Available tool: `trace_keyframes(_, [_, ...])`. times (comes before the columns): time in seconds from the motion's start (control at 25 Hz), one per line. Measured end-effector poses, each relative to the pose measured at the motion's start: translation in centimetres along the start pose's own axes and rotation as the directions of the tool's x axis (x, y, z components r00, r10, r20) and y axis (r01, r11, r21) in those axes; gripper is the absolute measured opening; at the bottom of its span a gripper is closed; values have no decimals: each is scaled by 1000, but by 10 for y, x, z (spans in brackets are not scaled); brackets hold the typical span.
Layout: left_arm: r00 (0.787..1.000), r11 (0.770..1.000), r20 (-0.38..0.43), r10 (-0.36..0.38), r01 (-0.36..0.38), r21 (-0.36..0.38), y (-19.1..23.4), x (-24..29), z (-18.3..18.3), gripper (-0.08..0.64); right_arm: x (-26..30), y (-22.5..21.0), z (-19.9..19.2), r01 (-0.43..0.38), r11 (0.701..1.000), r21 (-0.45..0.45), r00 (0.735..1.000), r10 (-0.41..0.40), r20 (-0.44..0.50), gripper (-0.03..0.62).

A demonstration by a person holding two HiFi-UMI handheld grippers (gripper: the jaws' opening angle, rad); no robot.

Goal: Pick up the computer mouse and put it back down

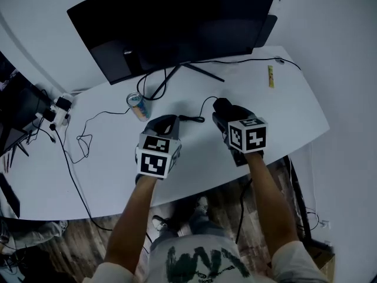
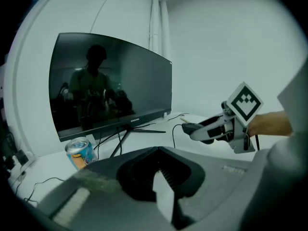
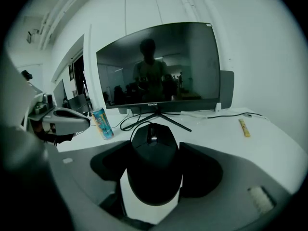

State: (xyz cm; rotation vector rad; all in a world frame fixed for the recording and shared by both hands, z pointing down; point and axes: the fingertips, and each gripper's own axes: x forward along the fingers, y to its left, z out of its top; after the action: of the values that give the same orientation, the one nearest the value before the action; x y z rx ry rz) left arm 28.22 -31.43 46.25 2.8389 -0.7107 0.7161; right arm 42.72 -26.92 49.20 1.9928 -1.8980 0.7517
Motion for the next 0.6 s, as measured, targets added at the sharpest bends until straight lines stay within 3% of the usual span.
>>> trace_keyframes(0.44, [999, 1000, -41, -16, 15, -21, -18, 39, -17, 2, 36, -34, -54, 18, 999, 29, 991, -14, -131, 316])
trace_keyframes(0.6, [998, 1000, -64, -7, 6, -24, -17, 46, -27, 2, 48, -43, -70, 44, 999, -8, 983, -45, -180, 316])
